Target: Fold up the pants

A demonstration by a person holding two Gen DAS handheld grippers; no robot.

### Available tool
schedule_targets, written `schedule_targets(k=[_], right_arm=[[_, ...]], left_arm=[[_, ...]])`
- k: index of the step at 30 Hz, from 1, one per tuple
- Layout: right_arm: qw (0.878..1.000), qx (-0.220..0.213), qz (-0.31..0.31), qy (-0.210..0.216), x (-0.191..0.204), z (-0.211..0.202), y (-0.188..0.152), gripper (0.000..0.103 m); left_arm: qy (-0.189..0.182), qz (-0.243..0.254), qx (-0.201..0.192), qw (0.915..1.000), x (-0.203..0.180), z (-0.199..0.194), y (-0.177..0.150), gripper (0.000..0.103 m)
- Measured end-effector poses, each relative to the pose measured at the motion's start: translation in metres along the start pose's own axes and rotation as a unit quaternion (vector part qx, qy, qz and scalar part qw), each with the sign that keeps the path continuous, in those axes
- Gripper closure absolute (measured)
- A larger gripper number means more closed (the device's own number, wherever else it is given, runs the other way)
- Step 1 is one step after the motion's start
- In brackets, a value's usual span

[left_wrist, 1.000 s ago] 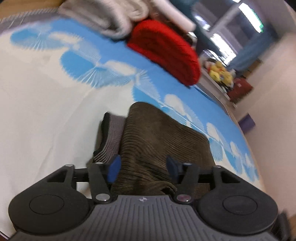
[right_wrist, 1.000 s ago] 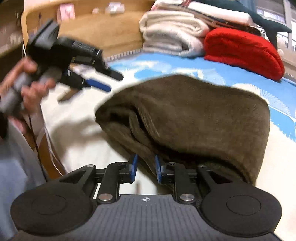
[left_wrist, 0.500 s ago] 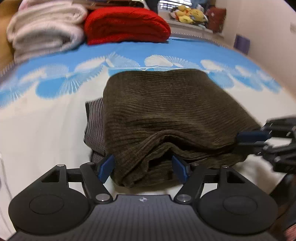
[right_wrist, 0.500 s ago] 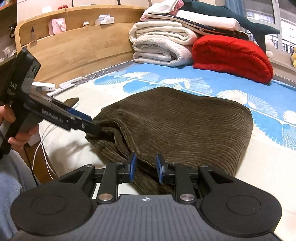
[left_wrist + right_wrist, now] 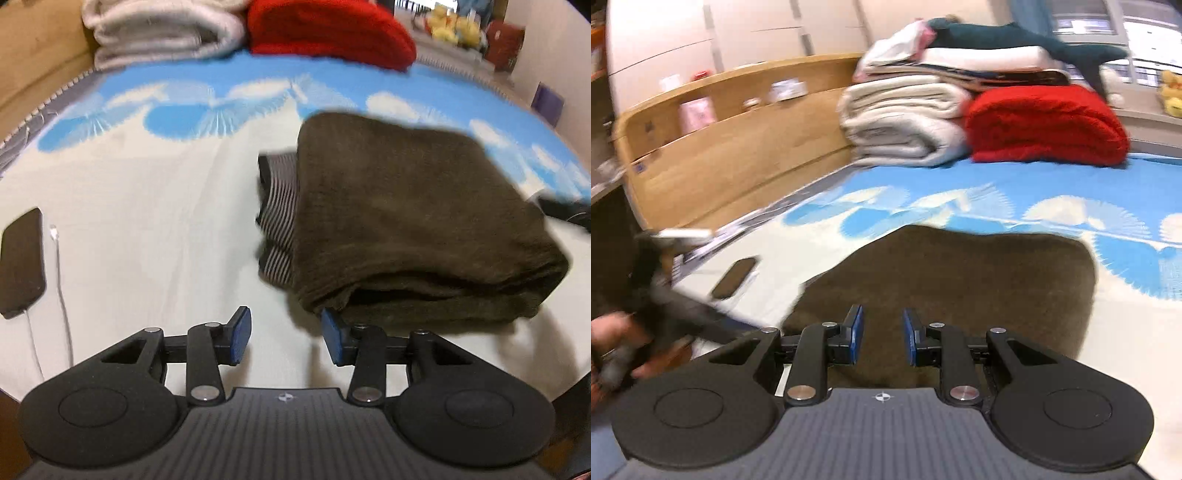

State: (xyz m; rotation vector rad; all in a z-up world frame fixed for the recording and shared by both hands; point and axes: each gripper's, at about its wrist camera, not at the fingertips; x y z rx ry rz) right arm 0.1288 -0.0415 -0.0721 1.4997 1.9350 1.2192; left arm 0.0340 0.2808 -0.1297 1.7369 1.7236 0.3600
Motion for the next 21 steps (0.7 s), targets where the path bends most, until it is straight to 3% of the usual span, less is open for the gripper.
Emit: schedule_targets(k=[2, 4, 5, 7, 9, 12, 13, 15, 18, 21], right_arm=[[0.999, 0.027, -0.011, -0.018, -0.001, 0.022, -0.004, 0.078], [0.993, 0.109, -0.049, -0.014, 0.009, 0.048, -0.027, 0.077], [0.991, 0.114, -0.066, -0.014, 0.015, 0.051, -0.043, 0.074], [0.99, 0.063, -0.126, -0.03, 0.032, 0.038, -0.064, 0.067], [0.989, 0.054, -0.134, -0.036, 0.04, 0.033, -0.068, 0.061], [0.986, 0.056, -0.15, -0.036, 0.043, 0.034, -0.065, 0.06], [0.986, 0.058, -0.15, -0.032, 0.042, 0.032, -0.063, 0.06], [0.988, 0.065, -0.142, -0.015, 0.034, 0.024, -0.055, 0.06], [0.991, 0.083, -0.105, 0.017, 0.014, 0.009, -0.045, 0.061], [0.995, 0.089, -0.01, 0.033, -0.028, -0.008, -0.025, 0.046]], left_arm=[[-0.028, -0.024, -0.031, 0.9988, 0.001, -0.014, 0.004, 0.047], [-0.032, -0.035, -0.064, 0.9968, 0.0, -0.019, 0.015, 0.044], [-0.032, -0.04, -0.076, 0.9958, -0.004, -0.018, 0.02, 0.044], [-0.053, -0.06, -0.084, 0.9932, -0.004, -0.007, 0.033, 0.042], [-0.062, -0.059, -0.064, 0.9943, -0.01, 0.015, 0.043, 0.041], [0.016, 0.003, 0.007, 0.9998, -0.023, 0.054, 0.04, 0.036], [0.014, 0.006, 0.008, 0.9999, -0.02, 0.057, 0.033, 0.034], [0.007, -0.012, 0.005, 0.9999, -0.01, 0.052, 0.03, 0.026], [-0.018, -0.04, 0.0, 0.999, -0.001, 0.034, 0.032, 0.027], [-0.046, -0.059, -0.058, 0.9955, 0.006, 0.002, 0.047, 0.023]])
Point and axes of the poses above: each gripper's, at about its wrist camera, not at the fingertips, and z roughly the way its jaws point, x to its left, y to its top, and after that the axes turned 15 degrees about -y, right-handed
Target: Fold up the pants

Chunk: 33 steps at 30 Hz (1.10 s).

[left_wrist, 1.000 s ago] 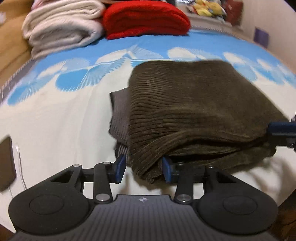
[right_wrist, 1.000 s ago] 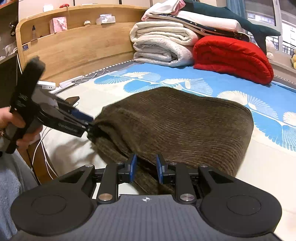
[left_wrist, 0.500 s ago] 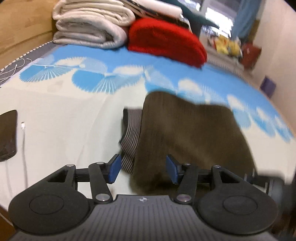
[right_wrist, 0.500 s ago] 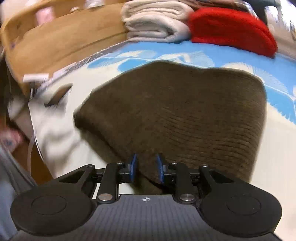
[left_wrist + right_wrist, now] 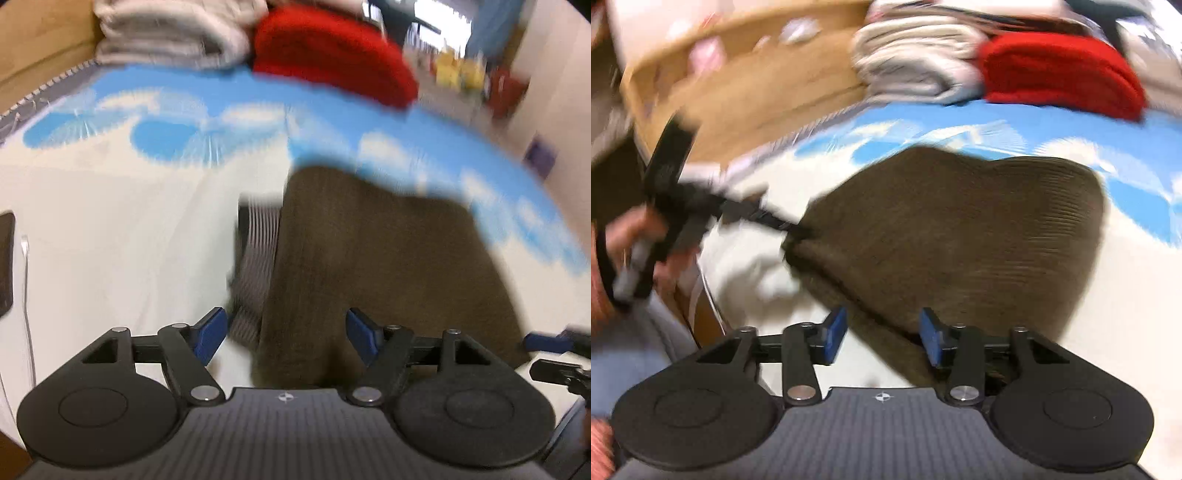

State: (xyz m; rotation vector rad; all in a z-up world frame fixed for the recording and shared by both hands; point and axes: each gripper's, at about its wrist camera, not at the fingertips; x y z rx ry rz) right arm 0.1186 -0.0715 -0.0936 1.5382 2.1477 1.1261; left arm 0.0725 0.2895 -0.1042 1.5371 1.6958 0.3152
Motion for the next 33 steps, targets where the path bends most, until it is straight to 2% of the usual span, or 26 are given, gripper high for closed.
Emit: schedule_targets(k=[2, 4, 6, 7, 10, 13, 14, 15, 16, 17, 19, 23, 26, 29, 33], right_arm=[[0.998, -0.016, 0.067, -0.006, -0.029, -0.009, 0.007, 0.024], [0.988, -0.031, 0.144, -0.041, -0.062, -0.008, 0.014, 0.015], [0.977, -0.02, 0.203, -0.066, -0.086, 0.004, 0.015, 0.014], [0.97, 0.003, 0.235, -0.064, -0.099, 0.017, 0.014, 0.014], [0.953, 0.067, 0.293, -0.038, -0.118, 0.054, 0.006, 0.014], [0.942, 0.108, 0.317, 0.018, -0.116, 0.088, -0.004, 0.015], [0.945, 0.092, 0.314, 0.028, -0.113, 0.094, -0.004, 0.017], [0.948, 0.086, 0.306, 0.025, -0.11, 0.096, -0.002, 0.024], [0.953, 0.081, 0.293, 0.015, -0.105, 0.099, 0.001, 0.047], [0.958, 0.078, 0.276, -0.005, -0.1, 0.102, 0.004, 0.057], [0.963, 0.062, 0.264, 0.0, -0.095, 0.1, 0.004, 0.064], [0.971, 0.045, 0.234, -0.013, -0.094, 0.091, 0.01, 0.071], [0.974, 0.027, 0.223, -0.015, -0.105, 0.078, 0.018, 0.074], [0.969, 0.018, 0.246, -0.028, -0.136, 0.068, 0.021, 0.075], [0.955, 0.028, 0.289, -0.063, -0.187, 0.058, 0.015, 0.075]], left_arm=[[-0.009, -0.024, -0.038, 0.999, 0.008, -0.006, 0.017, 0.013], [-0.019, -0.042, -0.033, 0.9984, 0.017, 0.011, 0.031, 0.012], [-0.034, -0.068, 0.012, 0.9971, 0.03, 0.045, 0.042, 0.012], [-0.028, -0.074, 0.029, 0.9964, 0.034, 0.059, 0.044, 0.012], [-0.024, -0.074, 0.076, 0.994, 0.043, 0.099, 0.044, 0.012], [-0.059, -0.13, 0.082, 0.9864, 0.061, 0.113, 0.036, 0.011], [-0.061, -0.132, 0.081, 0.9861, 0.062, 0.114, 0.038, 0.014], [-0.06, -0.122, 0.078, 0.9876, 0.06, 0.113, 0.04, 0.019], [-0.055, -0.106, 0.074, 0.99, 0.055, 0.111, 0.042, 0.02], [-0.049, -0.098, 0.071, 0.9914, 0.051, 0.111, 0.041, 0.022], [-0.043, -0.093, 0.065, 0.9926, 0.045, 0.107, 0.04, 0.024], [-0.032, -0.092, 0.053, 0.9938, 0.031, 0.102, 0.04, 0.028], [-0.042, -0.081, 0.056, 0.9943, 0.01, 0.112, 0.045, 0.033], [-0.065, -0.065, 0.068, 0.9934, -0.024, 0.133, 0.051, 0.036], [-0.064, -0.019, 0.076, 0.9948, -0.083, 0.164, 0.052, 0.036]])
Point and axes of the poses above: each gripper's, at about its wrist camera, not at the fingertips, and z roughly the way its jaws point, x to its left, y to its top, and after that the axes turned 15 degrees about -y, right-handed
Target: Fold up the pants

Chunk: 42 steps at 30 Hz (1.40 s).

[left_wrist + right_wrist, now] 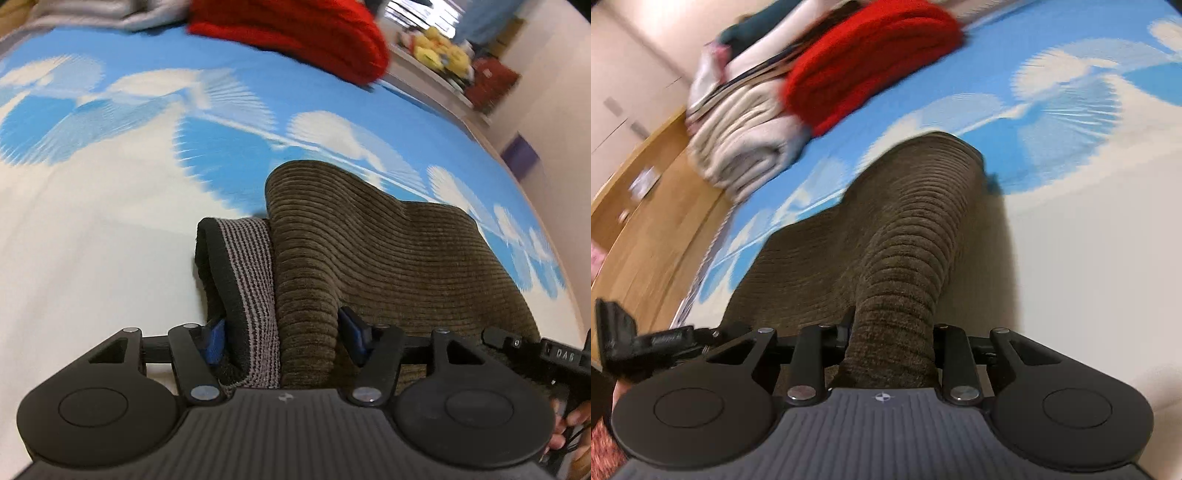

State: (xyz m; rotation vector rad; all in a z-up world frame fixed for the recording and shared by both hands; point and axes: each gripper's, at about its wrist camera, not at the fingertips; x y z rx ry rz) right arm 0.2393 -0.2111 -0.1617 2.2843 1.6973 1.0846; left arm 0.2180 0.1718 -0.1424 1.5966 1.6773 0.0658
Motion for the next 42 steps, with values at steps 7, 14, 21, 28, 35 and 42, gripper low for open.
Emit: schedule_targets(k=[7, 14, 21, 28, 35, 42], right_arm=[[0.998, -0.025, 0.011, -0.055, -0.078, -0.033, 0.021, 0.075], [0.994, -0.04, 0.061, -0.082, -0.139, -0.049, 0.027, 0.075], [0.994, -0.034, 0.06, -0.082, -0.138, -0.049, 0.026, 0.075], [0.992, -0.028, 0.065, -0.108, -0.132, -0.05, 0.035, 0.075], [0.991, -0.024, 0.064, -0.116, -0.133, -0.044, 0.032, 0.066], [0.972, -0.092, -0.034, -0.212, -0.101, -0.072, 0.024, 0.042]], left_arm=[[-0.02, 0.042, 0.021, 0.9987, -0.081, 0.06, -0.01, 0.037], [-0.014, 0.06, 0.021, 0.9979, -0.115, 0.086, -0.02, 0.037], [0.008, 0.081, 0.015, 0.9966, -0.126, 0.086, -0.018, 0.037], [0.018, 0.097, 0.007, 0.9951, -0.134, 0.089, -0.022, 0.037], [0.017, 0.089, 0.014, 0.9958, -0.128, 0.092, -0.02, 0.034], [0.038, 0.13, -0.018, 0.9906, -0.143, 0.069, -0.023, 0.027]])
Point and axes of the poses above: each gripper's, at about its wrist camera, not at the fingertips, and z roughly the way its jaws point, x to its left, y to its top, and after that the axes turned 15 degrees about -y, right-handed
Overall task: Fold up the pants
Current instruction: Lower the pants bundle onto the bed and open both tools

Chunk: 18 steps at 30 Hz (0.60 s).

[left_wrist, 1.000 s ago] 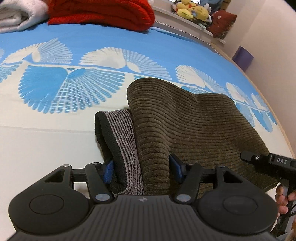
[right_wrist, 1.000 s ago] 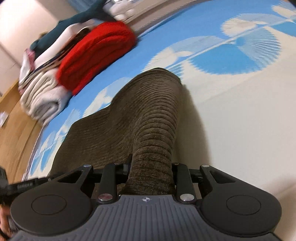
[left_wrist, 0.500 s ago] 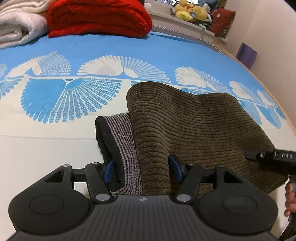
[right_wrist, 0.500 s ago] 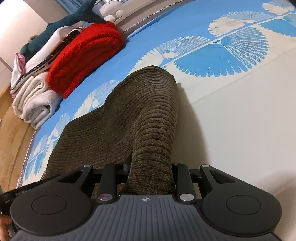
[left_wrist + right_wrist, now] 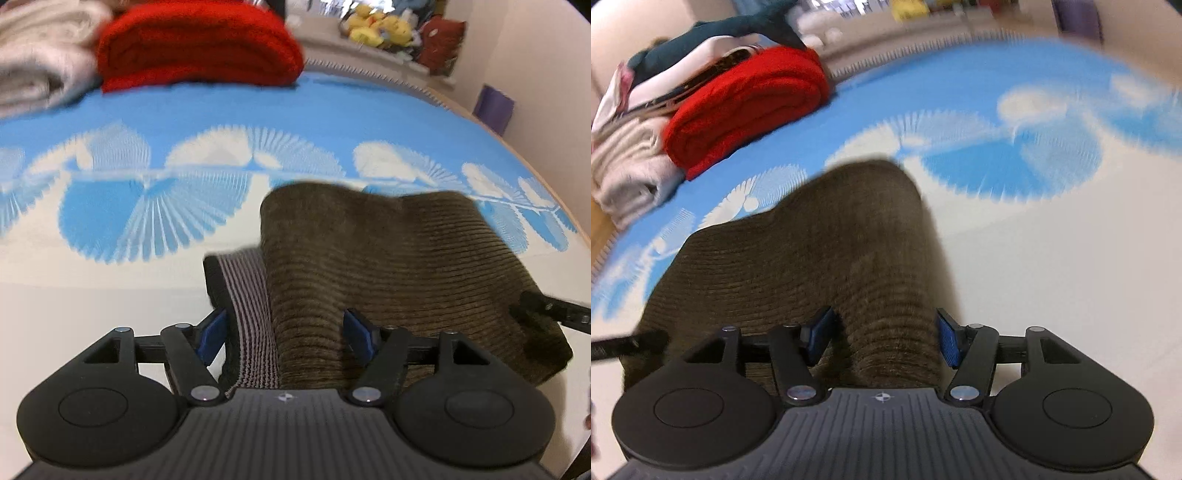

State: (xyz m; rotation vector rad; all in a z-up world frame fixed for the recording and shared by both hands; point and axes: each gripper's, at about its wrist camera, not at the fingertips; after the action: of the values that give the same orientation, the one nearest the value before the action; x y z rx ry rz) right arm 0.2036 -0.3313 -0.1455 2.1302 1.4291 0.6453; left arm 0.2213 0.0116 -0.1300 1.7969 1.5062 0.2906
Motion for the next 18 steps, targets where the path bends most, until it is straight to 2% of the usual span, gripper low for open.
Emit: schedule_targets(k=[2, 3, 5, 7, 8, 9, 10, 12, 15, 18], right_arm=[[0.998, -0.053, -0.042, -0.007, 0.01, -0.028, -0.004, 0.041], [0.995, -0.077, -0.069, 0.006, 0.017, -0.042, -0.009, 0.042], [0.989, -0.092, -0.107, 0.047, 0.031, -0.057, -0.018, 0.048], [0.983, -0.08, -0.142, 0.08, 0.046, -0.06, -0.033, 0.055], [0.98, -0.06, -0.169, 0.087, 0.055, -0.056, -0.043, 0.063], [0.976, -0.032, -0.198, 0.083, 0.064, -0.048, -0.056, 0.066], [0.973, -0.012, -0.216, 0.076, 0.069, -0.042, -0.067, 0.066], [0.965, -0.042, -0.25, 0.063, 0.074, -0.046, -0.086, 0.066], [0.96, -0.046, -0.267, 0.068, 0.069, -0.053, -0.094, 0.065], [0.946, -0.072, -0.31, 0.056, 0.076, -0.055, -0.104, 0.065]], left_arm=[[-0.008, 0.033, -0.024, 0.9991, -0.012, -0.014, -0.004, 0.02], [-0.013, 0.048, -0.032, 0.9982, -0.018, -0.018, -0.007, 0.019], [-0.018, 0.078, -0.032, 0.9963, -0.032, -0.018, -0.017, 0.019], [-0.009, 0.117, -0.007, 0.9931, -0.044, -0.007, -0.032, 0.019], [0.006, 0.139, 0.016, 0.9901, -0.049, 0.003, -0.045, 0.018], [0.018, 0.156, 0.027, 0.9873, -0.052, 0.009, -0.056, 0.018], [0.027, 0.169, 0.014, 0.9851, -0.054, 0.008, -0.068, 0.018], [0.031, 0.179, 0.002, 0.9833, -0.056, 0.003, -0.076, 0.018], [0.018, 0.159, 0.004, 0.987, -0.049, 0.001, -0.075, 0.017], [0.024, 0.147, 0.005, 0.9888, -0.051, -0.006, -0.072, 0.016]])
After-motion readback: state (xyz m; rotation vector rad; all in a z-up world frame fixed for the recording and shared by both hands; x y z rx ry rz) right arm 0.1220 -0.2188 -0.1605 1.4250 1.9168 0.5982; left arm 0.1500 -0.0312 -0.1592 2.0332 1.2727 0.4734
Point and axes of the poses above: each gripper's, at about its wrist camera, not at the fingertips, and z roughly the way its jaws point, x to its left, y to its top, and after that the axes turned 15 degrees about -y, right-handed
